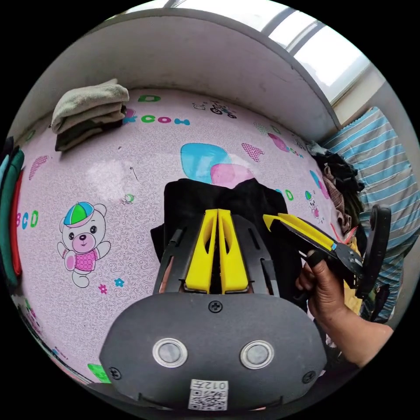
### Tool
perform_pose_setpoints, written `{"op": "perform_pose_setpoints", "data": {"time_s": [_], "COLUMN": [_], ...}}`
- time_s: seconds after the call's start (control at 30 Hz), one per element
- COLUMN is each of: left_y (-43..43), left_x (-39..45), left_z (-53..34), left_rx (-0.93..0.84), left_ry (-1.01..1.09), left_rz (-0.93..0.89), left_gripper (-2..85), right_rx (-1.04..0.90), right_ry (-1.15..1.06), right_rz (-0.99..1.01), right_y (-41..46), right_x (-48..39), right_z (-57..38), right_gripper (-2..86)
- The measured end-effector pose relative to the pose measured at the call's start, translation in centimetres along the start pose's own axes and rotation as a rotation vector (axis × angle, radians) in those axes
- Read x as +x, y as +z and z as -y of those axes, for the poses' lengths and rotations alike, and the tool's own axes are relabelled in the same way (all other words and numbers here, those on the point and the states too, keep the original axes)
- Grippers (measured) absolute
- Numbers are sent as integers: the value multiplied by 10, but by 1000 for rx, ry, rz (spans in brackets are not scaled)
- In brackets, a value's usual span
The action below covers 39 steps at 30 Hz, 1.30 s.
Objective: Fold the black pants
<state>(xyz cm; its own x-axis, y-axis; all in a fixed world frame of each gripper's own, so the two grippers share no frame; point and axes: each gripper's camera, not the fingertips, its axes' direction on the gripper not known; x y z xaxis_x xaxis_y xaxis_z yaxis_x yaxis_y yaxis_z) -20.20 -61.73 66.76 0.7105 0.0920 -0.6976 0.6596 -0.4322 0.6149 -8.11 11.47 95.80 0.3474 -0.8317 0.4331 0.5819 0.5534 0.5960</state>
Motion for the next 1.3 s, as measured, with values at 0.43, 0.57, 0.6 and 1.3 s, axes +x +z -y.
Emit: {"op": "perform_pose_setpoints", "data": {"time_s": [0.43, 0.57, 0.6, 1.3], "left_y": [-21, -16, -1, -69], "left_x": [26, 41, 40, -149], "left_z": [18, 19, 20, 32], "left_rx": [6, 55, -5, -135], "left_ry": [13, 32, 20, -111], "left_rz": [58, 227, 281, -234], "left_gripper": [4, 3, 2, 117], "right_rx": [-40, 12, -1, -198], "right_ry": [23, 15, 8, 57], "right_rz": [159, 36, 16, 428], "right_y": [-5, 0, 5, 19], "right_x": [11, -2, -4, 139], "right_z": [17, 16, 15, 43], "right_gripper": [140, 153, 152, 135]}}
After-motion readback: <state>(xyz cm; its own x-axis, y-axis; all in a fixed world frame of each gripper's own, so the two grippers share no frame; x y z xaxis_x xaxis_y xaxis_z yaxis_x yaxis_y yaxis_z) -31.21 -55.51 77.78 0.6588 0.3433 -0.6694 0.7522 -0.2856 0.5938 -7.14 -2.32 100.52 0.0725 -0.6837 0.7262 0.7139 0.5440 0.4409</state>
